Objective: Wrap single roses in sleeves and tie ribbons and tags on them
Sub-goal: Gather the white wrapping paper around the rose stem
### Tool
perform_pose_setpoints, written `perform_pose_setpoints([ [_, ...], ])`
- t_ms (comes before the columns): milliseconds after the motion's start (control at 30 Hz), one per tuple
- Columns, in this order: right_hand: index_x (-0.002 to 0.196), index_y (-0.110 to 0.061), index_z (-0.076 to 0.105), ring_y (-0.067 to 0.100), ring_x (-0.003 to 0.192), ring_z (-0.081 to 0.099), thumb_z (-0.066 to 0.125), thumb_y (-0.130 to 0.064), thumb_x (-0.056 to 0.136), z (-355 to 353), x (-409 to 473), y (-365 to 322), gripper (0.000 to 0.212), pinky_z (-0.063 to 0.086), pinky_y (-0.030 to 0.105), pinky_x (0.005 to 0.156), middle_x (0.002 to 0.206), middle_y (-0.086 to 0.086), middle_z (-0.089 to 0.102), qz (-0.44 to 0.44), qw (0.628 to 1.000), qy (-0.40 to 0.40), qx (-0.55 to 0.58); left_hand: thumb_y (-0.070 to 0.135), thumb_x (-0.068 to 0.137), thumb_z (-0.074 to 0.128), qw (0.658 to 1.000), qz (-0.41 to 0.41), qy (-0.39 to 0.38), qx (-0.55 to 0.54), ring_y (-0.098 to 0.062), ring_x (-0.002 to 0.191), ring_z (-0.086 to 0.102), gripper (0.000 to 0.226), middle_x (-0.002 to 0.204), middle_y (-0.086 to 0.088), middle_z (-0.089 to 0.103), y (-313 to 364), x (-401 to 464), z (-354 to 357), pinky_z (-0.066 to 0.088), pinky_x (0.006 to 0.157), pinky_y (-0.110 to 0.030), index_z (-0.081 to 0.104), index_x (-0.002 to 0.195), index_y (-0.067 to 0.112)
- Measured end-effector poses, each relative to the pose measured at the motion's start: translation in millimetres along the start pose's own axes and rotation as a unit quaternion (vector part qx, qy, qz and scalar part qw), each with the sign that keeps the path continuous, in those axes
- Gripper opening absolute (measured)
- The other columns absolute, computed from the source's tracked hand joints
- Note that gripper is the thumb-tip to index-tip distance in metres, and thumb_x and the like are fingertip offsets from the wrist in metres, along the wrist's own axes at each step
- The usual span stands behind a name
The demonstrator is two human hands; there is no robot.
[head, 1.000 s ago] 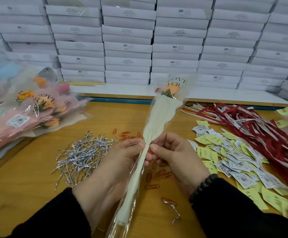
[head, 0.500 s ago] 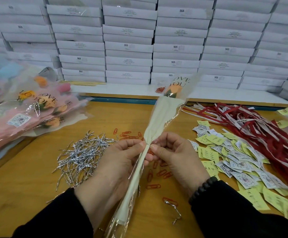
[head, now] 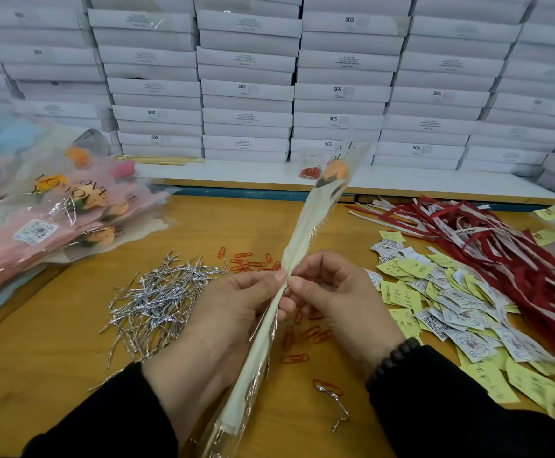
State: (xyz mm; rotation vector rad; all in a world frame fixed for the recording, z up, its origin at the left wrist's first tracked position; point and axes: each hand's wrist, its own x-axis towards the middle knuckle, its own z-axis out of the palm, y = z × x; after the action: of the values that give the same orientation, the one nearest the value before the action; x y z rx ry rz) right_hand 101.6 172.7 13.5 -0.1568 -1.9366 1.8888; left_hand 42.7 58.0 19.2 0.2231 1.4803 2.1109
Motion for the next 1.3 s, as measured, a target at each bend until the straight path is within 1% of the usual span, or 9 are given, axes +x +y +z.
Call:
perform_pose_setpoints([
  [300,0.08,-0.006,0.061,0.007,0.061,0.057,0.063,-0.011,0.086,2.5,0.1,3.3,0.007,0.049,0.017,0.061,0.069,0.002,0.064,0.025,0.999,0.006,-0.032,0.006,0.082,0.062,1.0,0.004,-0.004,-0.006,-0.009,0.035,0.051,0.009,0.046,-0.007,0.058,0.7,0.4,1.5,0.043,0.038,-0.013,0.065,0.082,-0.002],
  [467,0.076,-0.01,0.057,0.011,0.059,0.053,0.057,-0.006,0.089,3.2,1.5,0.3,0.014,0.045,0.016,0.057,0.067,0.006,0.062,0.048,0.998,-0.007,-0.028,0.003,0.082,0.06,0.999,0.028,-0.016,0.014,-0.008,0.037,0.051,0.007,0.048,-0.007,0.059,1.6,-0.1,1.0,0.044,0.039,-0.014,0.064,0.08,-0.003],
  [700,0.073,-0.005,0.055,0.005,0.038,0.045,0.051,-0.001,0.091,0.3,4.1,-2.1,0.018,0.039,0.015,0.04,0.051,0.002,0.055,0.186,0.968,-0.025,0.168,0.001,0.086,0.057,0.998,0.033,-0.025,0.042,-0.01,0.039,0.053,0.008,0.052,-0.01,0.061,-1.6,-0.7,1.9,0.045,0.041,-0.015,0.062,0.079,-0.002],
  [800,0.084,-0.007,0.057,0.007,0.04,0.05,0.047,-0.002,0.094,-1.1,4.7,-2.1,0.015,0.041,0.016,0.041,0.055,0.002,0.059,0.147,0.984,-0.02,0.1,0.004,0.087,0.057,0.999,0.019,-0.007,0.047,-0.01,0.037,0.05,0.01,0.049,-0.009,0.059,-1.1,1.8,-1.0,0.043,0.04,-0.014,0.062,0.079,0.0],
  [867,0.091,-0.018,0.055,0.006,0.05,0.056,0.049,0.0,0.092,-3.2,3.9,-3.3,0.019,0.045,0.015,0.049,0.071,0.0,0.063,0.056,0.996,-0.006,-0.062,0.006,0.087,0.058,0.999,0.008,0.005,0.042,-0.01,0.035,0.048,0.011,0.046,-0.007,0.056,0.7,4.4,-4.3,0.041,0.037,-0.014,0.061,0.078,0.001],
  [900,0.091,-0.025,0.053,0.002,0.058,0.056,0.053,0.0,0.09,-5.1,3.4,-3.2,0.025,0.045,0.013,0.055,0.081,-0.004,0.061,-0.011,0.984,0.0,-0.179,0.008,0.087,0.058,0.999,0.002,0.008,0.039,-0.01,0.035,0.047,0.01,0.045,-0.006,0.056,1.5,5.6,-5.6,0.04,0.036,-0.014,0.06,0.079,0.002],
  [1000,0.095,-0.03,0.051,0.004,0.074,0.053,0.064,-0.007,0.083,-5.1,-1.7,-2.9,0.029,0.045,0.016,0.063,0.097,-0.015,0.047,-0.184,0.879,-0.005,-0.441,0.009,0.088,0.057,1.0,-0.014,0.005,0.018,-0.009,0.035,0.047,0.01,0.045,-0.005,0.055,1.6,6.9,-6.6,0.039,0.035,-0.014,0.059,0.081,0.002],
  [1133,0.089,-0.009,0.063,0.022,0.063,0.058,0.069,-0.006,0.078,-3.3,-6.7,-2.0,0.013,0.05,0.034,0.05,0.091,0.005,0.06,-0.316,0.786,0.004,-0.532,0.009,0.087,0.057,1.0,-0.02,-0.009,0.005,-0.01,0.037,0.048,0.016,0.046,-0.005,0.054,0.2,8.1,-6.1,0.042,0.038,-0.015,0.061,0.074,0.002],
  [1300,0.082,-0.003,0.068,0.024,0.059,0.057,0.071,0.002,0.075,-7.3,-4.9,-1.5,0.009,0.048,0.034,0.048,0.079,0.01,0.064,-0.377,0.732,0.029,-0.567,0.008,0.085,0.059,0.999,-0.037,-0.017,-0.019,-0.01,0.037,0.049,0.018,0.048,-0.006,0.055,-0.3,8.3,-5.0,0.044,0.04,-0.014,0.063,0.069,0.002],
])
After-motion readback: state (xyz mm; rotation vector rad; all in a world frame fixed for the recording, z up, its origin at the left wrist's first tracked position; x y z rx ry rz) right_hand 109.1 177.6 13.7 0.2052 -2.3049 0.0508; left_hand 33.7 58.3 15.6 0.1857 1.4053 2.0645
